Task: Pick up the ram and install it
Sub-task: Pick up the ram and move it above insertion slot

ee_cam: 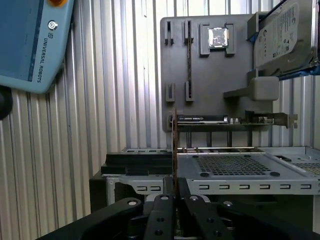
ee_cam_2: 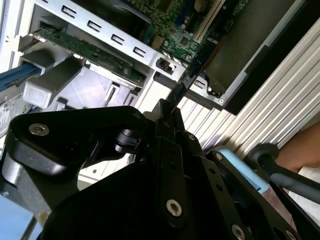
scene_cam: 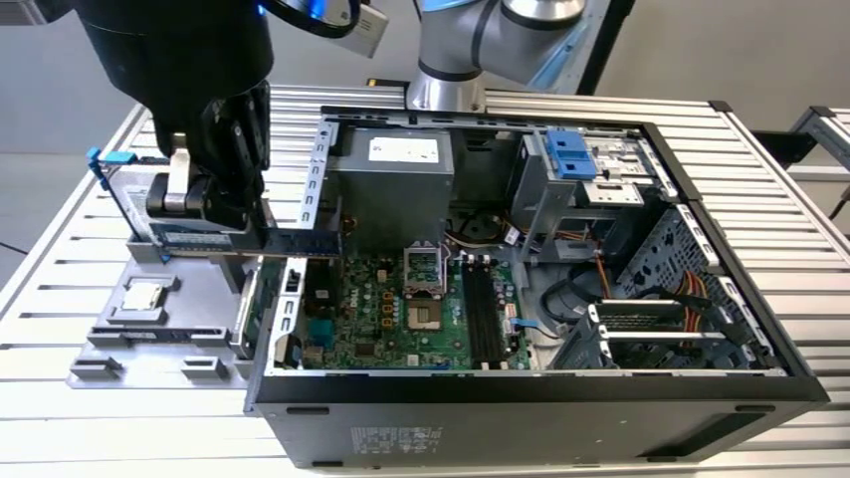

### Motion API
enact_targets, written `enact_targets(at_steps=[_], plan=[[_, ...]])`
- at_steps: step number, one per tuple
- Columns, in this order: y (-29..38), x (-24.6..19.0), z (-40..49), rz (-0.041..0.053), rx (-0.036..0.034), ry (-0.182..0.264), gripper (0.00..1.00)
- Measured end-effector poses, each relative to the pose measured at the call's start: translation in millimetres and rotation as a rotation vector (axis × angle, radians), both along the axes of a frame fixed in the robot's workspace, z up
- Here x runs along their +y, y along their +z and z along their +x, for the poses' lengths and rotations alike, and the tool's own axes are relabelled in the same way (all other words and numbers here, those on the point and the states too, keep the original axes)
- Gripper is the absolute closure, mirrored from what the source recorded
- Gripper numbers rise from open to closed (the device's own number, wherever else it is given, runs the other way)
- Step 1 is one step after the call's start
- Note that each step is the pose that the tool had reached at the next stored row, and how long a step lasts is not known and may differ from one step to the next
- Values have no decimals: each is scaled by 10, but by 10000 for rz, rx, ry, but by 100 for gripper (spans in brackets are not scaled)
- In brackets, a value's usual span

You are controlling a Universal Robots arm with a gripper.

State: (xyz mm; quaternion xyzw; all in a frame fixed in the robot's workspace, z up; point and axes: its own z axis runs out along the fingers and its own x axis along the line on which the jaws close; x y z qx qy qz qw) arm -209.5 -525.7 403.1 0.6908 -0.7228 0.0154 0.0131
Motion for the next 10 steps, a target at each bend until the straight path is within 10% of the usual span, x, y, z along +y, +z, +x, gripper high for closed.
enact_targets(at_steps=[10], plan=[[0,0,151,-2,6,0,100]])
